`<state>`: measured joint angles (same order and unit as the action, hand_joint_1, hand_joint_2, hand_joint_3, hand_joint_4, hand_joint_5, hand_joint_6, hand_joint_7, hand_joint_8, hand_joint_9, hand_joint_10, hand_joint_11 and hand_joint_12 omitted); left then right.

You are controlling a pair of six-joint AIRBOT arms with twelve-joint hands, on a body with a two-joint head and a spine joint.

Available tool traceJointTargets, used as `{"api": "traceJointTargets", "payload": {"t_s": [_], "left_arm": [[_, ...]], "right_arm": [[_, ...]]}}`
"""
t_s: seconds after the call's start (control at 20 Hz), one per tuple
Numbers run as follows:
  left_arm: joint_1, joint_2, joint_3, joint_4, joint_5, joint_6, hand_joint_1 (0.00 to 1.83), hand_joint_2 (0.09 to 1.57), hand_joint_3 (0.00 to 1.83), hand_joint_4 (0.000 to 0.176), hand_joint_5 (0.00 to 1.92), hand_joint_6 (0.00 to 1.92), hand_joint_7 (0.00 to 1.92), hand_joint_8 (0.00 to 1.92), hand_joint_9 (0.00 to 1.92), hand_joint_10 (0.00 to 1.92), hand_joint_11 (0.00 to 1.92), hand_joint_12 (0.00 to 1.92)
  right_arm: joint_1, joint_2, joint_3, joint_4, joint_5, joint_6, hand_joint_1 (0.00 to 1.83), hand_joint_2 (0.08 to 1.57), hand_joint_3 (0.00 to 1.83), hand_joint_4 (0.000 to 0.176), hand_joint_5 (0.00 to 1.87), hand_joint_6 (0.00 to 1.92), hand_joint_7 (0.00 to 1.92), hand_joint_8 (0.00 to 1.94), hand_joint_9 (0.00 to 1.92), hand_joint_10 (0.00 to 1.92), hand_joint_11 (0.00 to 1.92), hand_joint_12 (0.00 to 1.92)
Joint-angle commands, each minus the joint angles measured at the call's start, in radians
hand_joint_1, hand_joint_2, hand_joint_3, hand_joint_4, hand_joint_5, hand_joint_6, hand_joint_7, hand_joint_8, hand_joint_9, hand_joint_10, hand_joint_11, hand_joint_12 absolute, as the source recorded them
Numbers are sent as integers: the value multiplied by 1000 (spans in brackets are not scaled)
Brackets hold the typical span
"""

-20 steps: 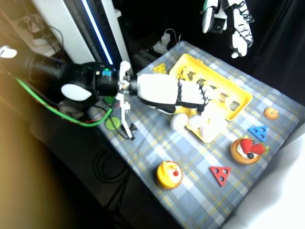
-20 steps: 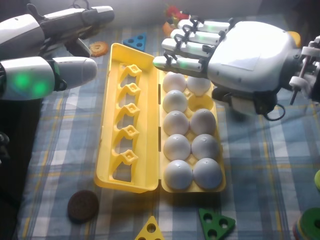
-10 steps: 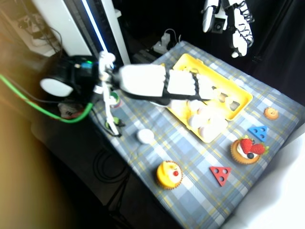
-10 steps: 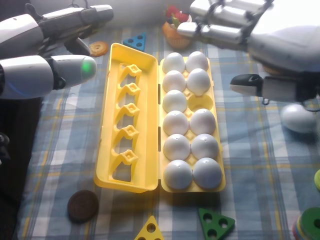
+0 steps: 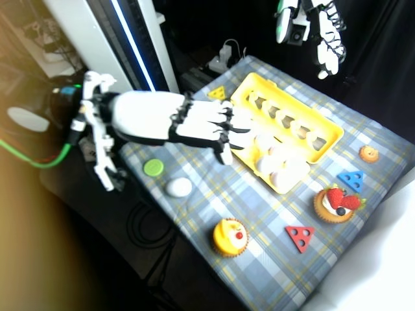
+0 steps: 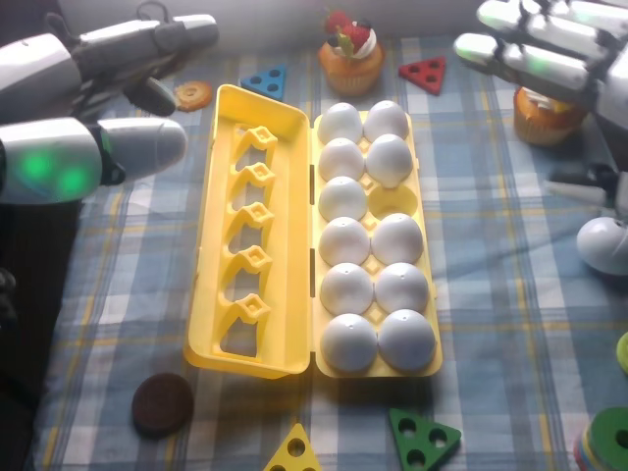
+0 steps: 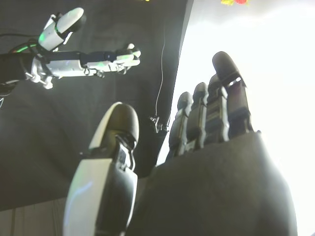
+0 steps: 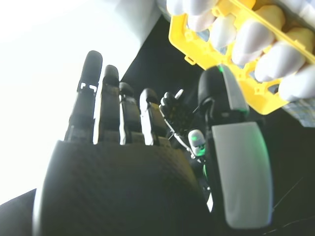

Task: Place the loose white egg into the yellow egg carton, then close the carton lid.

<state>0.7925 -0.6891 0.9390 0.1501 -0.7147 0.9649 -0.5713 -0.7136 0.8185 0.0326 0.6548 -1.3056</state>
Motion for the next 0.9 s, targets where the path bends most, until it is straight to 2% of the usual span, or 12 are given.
{"api": "traceJointTargets", "payload": {"t_s": [0.0, 0.1, 0.15, 0.3, 0.35, 0.4, 0.5, 0.6, 0.65, 0.7, 0.8, 0.85], "left_arm": [[-8, 4, 0, -28, -121, -7, 534, 1369, 1, 12, 145, 1, 95, 0, 82, 5, 0, 974], [-7, 4, 0, -29, -118, -7, 552, 1376, 0, 17, 130, 4, 79, 1, 68, 5, 0, 798], [-6, 4, 0, -30, -116, -7, 581, 1370, 0, 12, 140, 6, 86, 3, 73, 6, 0, 793], [-5, 4, 0, -31, -114, -7, 546, 1376, 1, 10, 134, 2, 86, 1, 72, 5, 0, 784], [-4, 4, 0, -31, -115, -7, 557, 1372, 0, 15, 136, 3, 88, 1, 77, 6, 0, 786], [-4, 4, 0, -31, -113, -7, 584, 1372, 0, 5, 140, 3, 97, 2, 90, 10, 0, 883], [-5, 3, 0, -31, -113, -7, 613, 1368, 0, 0, 149, 5, 104, 3, 86, 7, 0, 898], [-4, 2, 0, -31, -112, -7, 614, 1366, 0, 7, 146, 2, 107, 1, 91, 7, 0, 903], [-4, 2, 0, -31, -112, -7, 610, 1365, 0, 1, 152, 3, 108, 1, 89, 5, 0, 886], [-4, 2, 0, -31, -112, -7, 621, 1353, 0, 0, 173, 8, 131, 4, 115, 14, 0, 1014], [-4, 3, 0, -31, -113, -7, 608, 1355, 0, 1, 149, 1, 112, 0, 98, 6, 0, 1030], [-4, 2, 0, -31, -113, -7, 621, 1353, 0, 8, 139, 1, 105, 1, 95, 4, 0, 983]], "right_arm": [[-2, 17, -5, 10, 122, -1, 850, 1231, 0, 0, 0, 0, 47, 12, 176, 147, 0, 1172], [-30, 52, -24, 14, 111, -1, 863, 1231, 0, 0, 0, 0, 14, 0, 100, 267, 0, 1302], [-50, 71, -34, 14, 94, -2, 727, 1192, 0, 0, 0, 0, 39, 4, 31, 375, 0, 1245], [-78, 97, -46, 13, 33, -2, 738, 1181, 0, 0, 7, 3, 37, 0, 0, 389, 0, 1062], [-79, 98, -46, 13, 4, -2, 776, 1187, 0, 0, 21, 8, 60, 6, 41, 418, 0, 1194], [-80, 95, -43, 10, -34, -2, 771, 1190, 0, 0, 29, 7, 103, 9, 50, 481, 0, 1282], [-82, 80, -33, 7, -93, -2, 845, 1180, 0, 0, 31, 5, 131, 9, 39, 528, 0, 1342], [-93, 63, -22, 6, -143, -2, 833, 1184, 0, 0, 6, 0, 138, 6, 21, 573, 0, 1402], [-98, 59, -17, 6, -160, -2, 844, 1186, 0, 0, 3, 0, 127, 5, 3, 565, 0, 1528], [-101, 56, -13, 6, -169, -2, 853, 1183, 0, 0, 0, 0, 98, 9, 0, 483, 0, 1538], [-103, 45, -3, 7, -198, -2, 811, 1197, 5, 0, 0, 0, 84, 4, 0, 384, 0, 1471], [-103, 35, 7, 8, -213, -2, 793, 1205, 5, 0, 0, 0, 112, 11, 0, 441, 0, 1472]]}}
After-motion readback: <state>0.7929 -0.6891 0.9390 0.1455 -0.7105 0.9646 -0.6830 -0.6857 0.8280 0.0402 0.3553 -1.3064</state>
